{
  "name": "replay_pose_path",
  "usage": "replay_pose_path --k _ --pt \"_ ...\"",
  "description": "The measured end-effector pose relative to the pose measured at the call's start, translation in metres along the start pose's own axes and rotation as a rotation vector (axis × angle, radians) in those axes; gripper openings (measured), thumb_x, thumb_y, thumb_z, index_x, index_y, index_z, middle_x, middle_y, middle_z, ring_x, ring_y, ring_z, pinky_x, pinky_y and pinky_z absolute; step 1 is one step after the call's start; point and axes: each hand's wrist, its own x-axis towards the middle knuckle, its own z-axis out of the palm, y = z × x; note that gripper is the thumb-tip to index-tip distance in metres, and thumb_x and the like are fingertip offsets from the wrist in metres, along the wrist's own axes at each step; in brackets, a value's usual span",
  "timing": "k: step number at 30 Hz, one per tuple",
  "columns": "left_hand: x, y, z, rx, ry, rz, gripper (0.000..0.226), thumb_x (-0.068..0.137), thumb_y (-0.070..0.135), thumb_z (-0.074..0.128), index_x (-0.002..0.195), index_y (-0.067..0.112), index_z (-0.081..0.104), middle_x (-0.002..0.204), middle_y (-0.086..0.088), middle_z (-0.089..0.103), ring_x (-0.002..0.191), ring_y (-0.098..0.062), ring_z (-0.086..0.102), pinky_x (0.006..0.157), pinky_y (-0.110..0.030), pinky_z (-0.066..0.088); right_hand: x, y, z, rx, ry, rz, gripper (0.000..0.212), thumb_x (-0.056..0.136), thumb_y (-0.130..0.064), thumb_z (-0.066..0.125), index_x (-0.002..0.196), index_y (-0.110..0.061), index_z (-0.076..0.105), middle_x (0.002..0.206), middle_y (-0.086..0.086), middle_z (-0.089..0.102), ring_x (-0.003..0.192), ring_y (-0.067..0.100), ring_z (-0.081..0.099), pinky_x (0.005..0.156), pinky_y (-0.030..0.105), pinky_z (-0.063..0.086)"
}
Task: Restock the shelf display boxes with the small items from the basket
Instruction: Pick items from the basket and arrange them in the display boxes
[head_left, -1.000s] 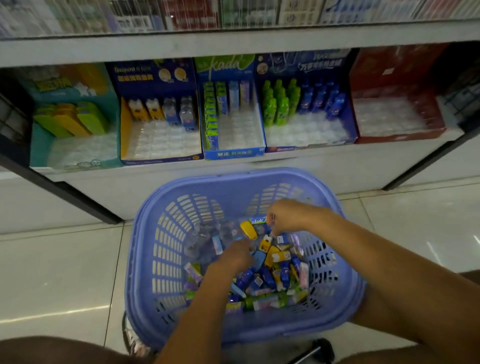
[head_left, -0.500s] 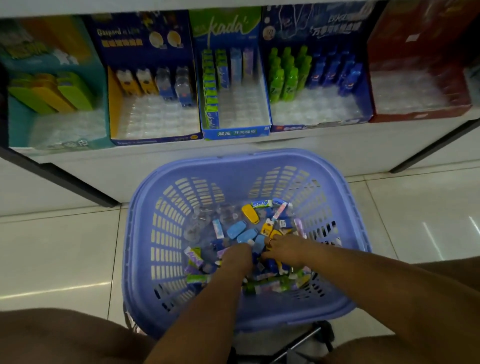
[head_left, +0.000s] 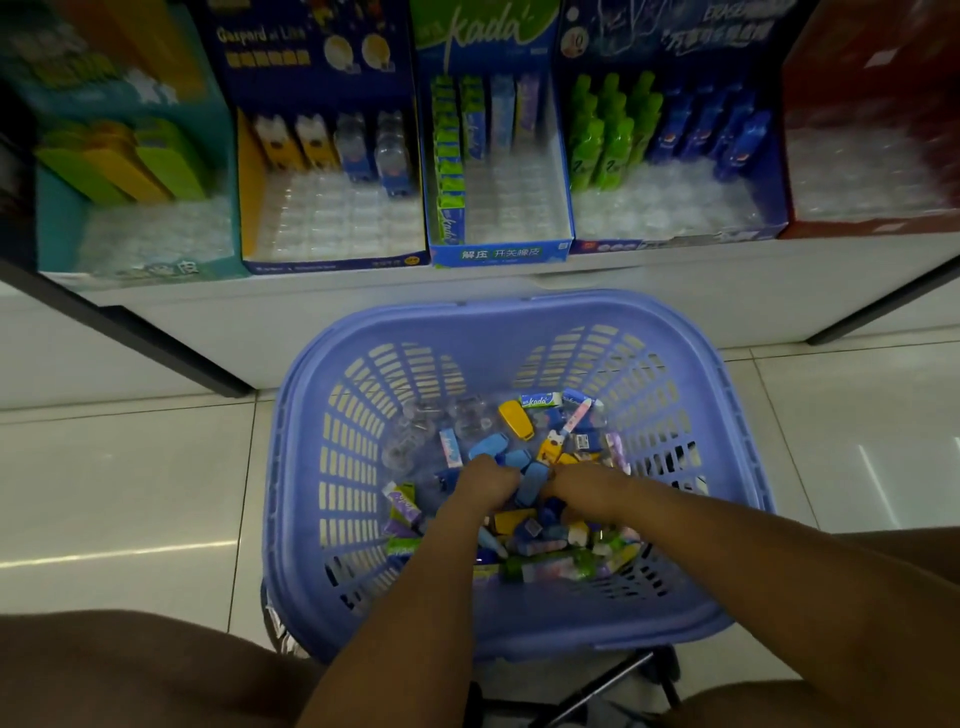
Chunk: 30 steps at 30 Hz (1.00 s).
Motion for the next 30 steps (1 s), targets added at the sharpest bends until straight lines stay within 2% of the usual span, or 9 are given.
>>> replay_pose_path --k 3,5,9,12,16,19,24,27,30 --pt "-0.006 0.007 -0.014 -0.189 -0.033 0.029 0.027 0.093 0.013 0.051 0.068 0.009 0.042 0.062 -0.008 0.038 0.055 -0.018 0.037 0.055 -0.03 0.034 -0.003 0.003 -0.018 0.26 0.085 0.06 0.016 0.09 -0.024 0.062 0.08 -0.015 0.053 0.074 -0.001 0.045 0.083 0.022 0.051 0.064 0.028 0.038" --pt "-0.016 0.015 -0.024 -0.498 -0.133 0.052 0.009 0.094 0.01 0.054 0.093 0.001 0.058 0.077 -0.013 0.052 0.069 -0.022 0.05 0.067 -0.033 0.045 -0.012 0.005 -0.034 0.541 0.087 0.082 0.021 0.09 -0.026 0.063 0.087 -0.006 0.058 0.075 0.001 0.051 0.079 0.021 0.054 0.065 0.026 0.044" --pt "-0.041 0.036 -0.045 -0.927 -0.412 0.171 0.031 0.095 0.01 0.053 0.126 0.004 0.056 0.114 -0.014 0.064 0.107 -0.03 0.061 0.088 -0.045 0.053 -0.046 0.008 -0.069 0.93 0.15 0.023 0.014 0.088 -0.018 0.066 0.094 -0.006 0.068 0.084 0.004 0.068 0.074 0.011 0.063 0.071 0.022 0.054" --pt "-0.063 0.053 -0.065 -0.888 -0.482 0.28 0.029 0.093 0.006 0.055 0.121 0.002 0.058 0.109 -0.013 0.067 0.098 -0.025 0.068 0.083 -0.04 0.058 -0.074 0.003 -0.098 0.93 0.196 -0.037 0.01 0.084 -0.017 0.071 0.075 -0.017 0.066 0.059 -0.011 0.065 0.055 0.0 0.06 0.055 0.011 0.047" --pt "-0.09 0.076 -0.088 -0.739 -0.418 0.36 0.024 0.091 0.009 0.06 0.114 0.002 0.061 0.103 -0.009 0.069 0.091 -0.019 0.069 0.074 -0.031 0.06 -0.1 -0.003 -0.127 0.88 0.405 0.004 0.029 0.072 -0.013 0.081 0.097 -0.01 0.065 0.079 -0.001 0.068 0.068 0.011 0.066 0.059 0.018 0.053" --pt "-0.105 0.086 -0.099 -0.837 -0.35 0.409 0.016 0.09 0.008 0.06 0.106 0.006 0.064 0.096 -0.007 0.072 0.081 -0.014 0.071 0.064 -0.026 0.059 -0.118 -0.004 -0.142 0.936 0.659 0.001 0.032 0.069 -0.019 0.083 0.088 -0.004 0.063 0.074 0.008 0.068 0.059 0.009 0.064 0.053 0.016 0.052" --pt "-0.121 0.101 -0.098 -0.999 -0.401 0.501 0.027 0.087 0.014 0.063 0.113 0.005 0.06 0.1 -0.011 0.073 0.091 -0.023 0.072 0.064 -0.026 0.058 -0.132 -0.009 -0.156 1.019 0.96 0.006 0.03 0.066 -0.032 0.083 0.073 -0.012 0.061 0.063 0.002 0.058 0.054 0.009 0.053 0.054 0.018 0.046" --pt "-0.126 0.117 -0.092 -1.055 -0.321 0.513 0.024 0.081 0.014 0.069 0.103 0.008 0.062 0.089 -0.005 0.075 0.083 -0.017 0.073 0.059 -0.022 0.056 -0.139 -0.011 -0.161 1.055 1.057 0.04 0.033 0.065 -0.034 0.084 0.075 -0.012 0.061 0.066 0.007 0.058 0.06 0.013 0.053 0.063 0.03 0.047" --pt "-0.127 0.128 -0.089 -1.107 -0.181 0.493 0.015 0.081 0.01 0.072 0.094 0.009 0.065 0.082 -0.005 0.075 0.078 -0.015 0.073 0.055 -0.021 0.055 -0.153 -0.009 -0.171 1.098 1.024 0.005 0.033 0.067 -0.028 0.083 0.084 -0.007 0.064 0.069 0.007 0.065 0.056 0.01 0.06 0.057 0.022 0.051"
